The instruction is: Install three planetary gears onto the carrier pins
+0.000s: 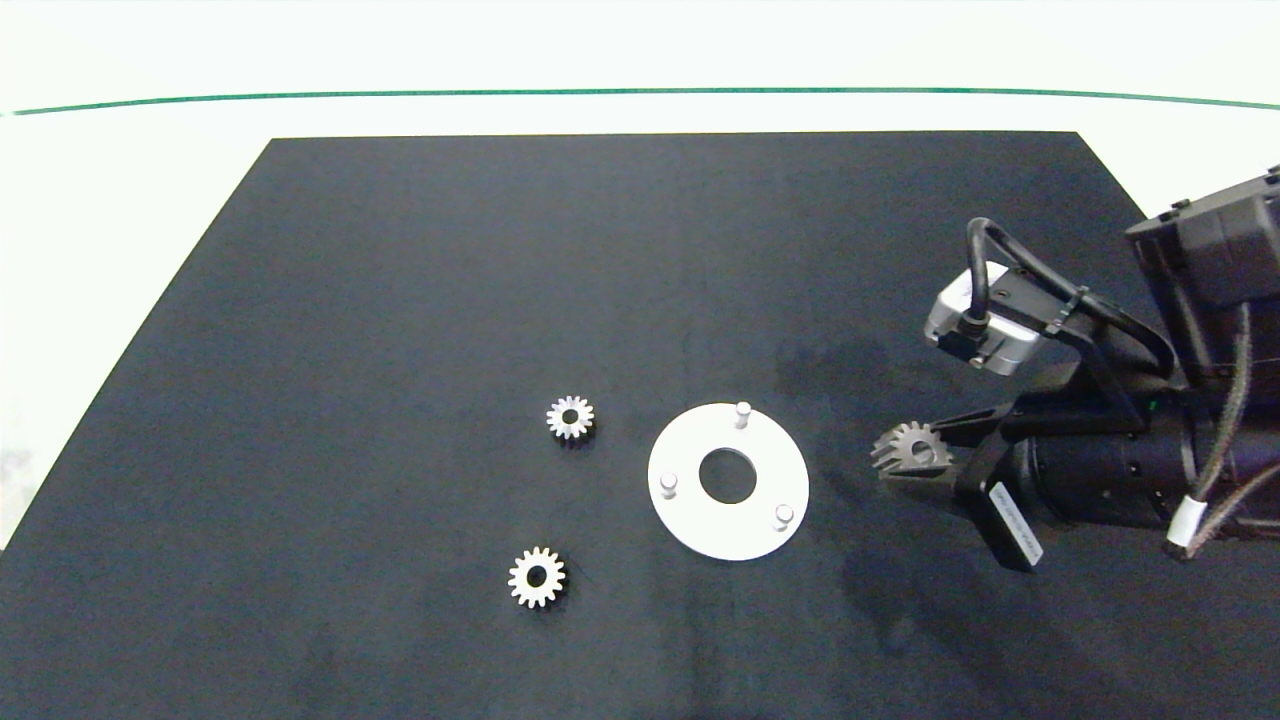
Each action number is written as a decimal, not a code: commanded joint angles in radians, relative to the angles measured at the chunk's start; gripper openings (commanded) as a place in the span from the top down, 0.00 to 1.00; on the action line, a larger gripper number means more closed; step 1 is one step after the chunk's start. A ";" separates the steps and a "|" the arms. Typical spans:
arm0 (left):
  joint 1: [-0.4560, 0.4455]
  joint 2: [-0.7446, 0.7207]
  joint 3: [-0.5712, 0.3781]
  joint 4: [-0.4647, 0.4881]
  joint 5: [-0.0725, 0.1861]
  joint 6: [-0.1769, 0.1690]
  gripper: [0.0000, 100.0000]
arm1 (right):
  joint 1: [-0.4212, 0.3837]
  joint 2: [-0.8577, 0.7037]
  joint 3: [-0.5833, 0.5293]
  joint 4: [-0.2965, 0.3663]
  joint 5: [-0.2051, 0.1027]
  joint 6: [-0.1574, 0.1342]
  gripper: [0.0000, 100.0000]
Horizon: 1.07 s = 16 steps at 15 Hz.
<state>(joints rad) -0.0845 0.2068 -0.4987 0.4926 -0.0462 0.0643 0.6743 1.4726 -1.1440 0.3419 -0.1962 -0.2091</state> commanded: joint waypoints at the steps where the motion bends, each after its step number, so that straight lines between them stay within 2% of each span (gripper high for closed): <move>1: 0.000 -0.001 -0.007 0.001 0.000 0.000 0.00 | 0.077 0.094 -0.033 -0.003 -0.048 -0.003 0.87; 6: 0.000 0.002 -0.011 0.001 0.000 0.000 0.00 | 0.116 0.155 -0.029 -0.001 -0.071 -0.003 0.87; 16: -0.003 0.006 -0.009 0.001 0.000 0.000 0.00 | 0.130 0.224 -0.060 -0.014 -0.069 0.014 0.87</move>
<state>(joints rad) -0.0864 0.2117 -0.5079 0.4911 -0.0460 0.0643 0.8015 1.6881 -1.1987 0.3266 -0.2640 -0.1934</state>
